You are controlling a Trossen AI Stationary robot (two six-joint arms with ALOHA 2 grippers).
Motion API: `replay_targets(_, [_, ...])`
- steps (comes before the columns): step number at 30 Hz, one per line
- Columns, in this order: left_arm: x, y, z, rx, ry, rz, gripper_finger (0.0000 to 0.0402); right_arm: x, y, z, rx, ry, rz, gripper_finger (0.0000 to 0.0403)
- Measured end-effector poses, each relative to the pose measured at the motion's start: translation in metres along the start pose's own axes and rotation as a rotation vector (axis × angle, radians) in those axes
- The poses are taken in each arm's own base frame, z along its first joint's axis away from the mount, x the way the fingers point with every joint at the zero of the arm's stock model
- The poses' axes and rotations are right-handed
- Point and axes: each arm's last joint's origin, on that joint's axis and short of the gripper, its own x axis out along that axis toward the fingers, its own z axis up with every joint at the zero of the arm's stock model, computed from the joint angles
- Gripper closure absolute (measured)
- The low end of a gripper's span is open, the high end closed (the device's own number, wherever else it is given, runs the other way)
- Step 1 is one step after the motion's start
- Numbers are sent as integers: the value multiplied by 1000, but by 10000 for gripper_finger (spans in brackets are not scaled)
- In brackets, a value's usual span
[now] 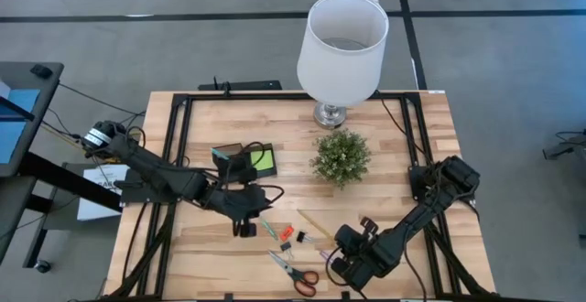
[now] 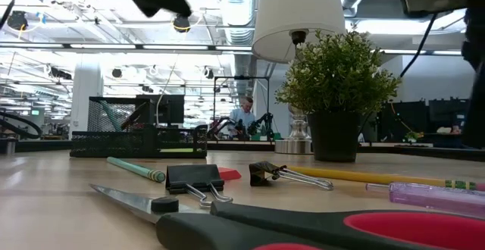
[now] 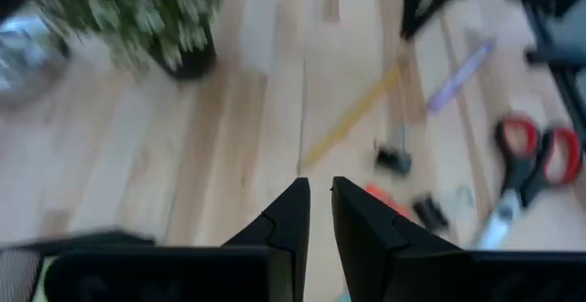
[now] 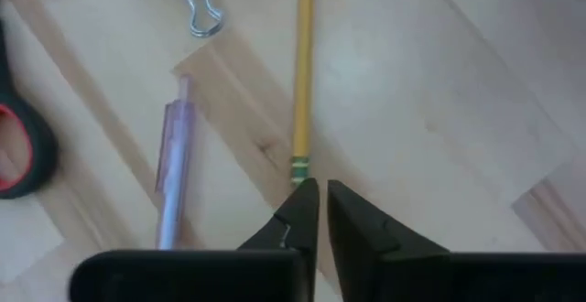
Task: Pick and place office supplies into organizer
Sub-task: Put the yellow pencil into the black desk organizer
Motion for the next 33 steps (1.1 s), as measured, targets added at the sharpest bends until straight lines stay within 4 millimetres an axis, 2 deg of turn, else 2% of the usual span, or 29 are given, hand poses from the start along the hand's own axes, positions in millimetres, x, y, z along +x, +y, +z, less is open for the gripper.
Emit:
replay_targets(7, [16,2,-9,-29,97,11,356,27,15,-13,-73,-8,25,317])
replay_targets(10, [24,0,-13,-19,125,5,356,29,17,-18,-119,-25,19,295])
replay_targets(17, [39,-4,-17,-20,142,0,356,30,15,-29,59,-181,-14,269])
replay_targets(24, [47,-5,-24,-2,190,18,356,59,18,-57,46,-291,-70,241])
replay_targets(29, [51,-6,-27,-4,208,24,357,59,19,-61,82,-349,-46,201])
replay_targets(33, [53,-6,-30,-14,233,38,357,53,21,-57,48,-295,-23,170])
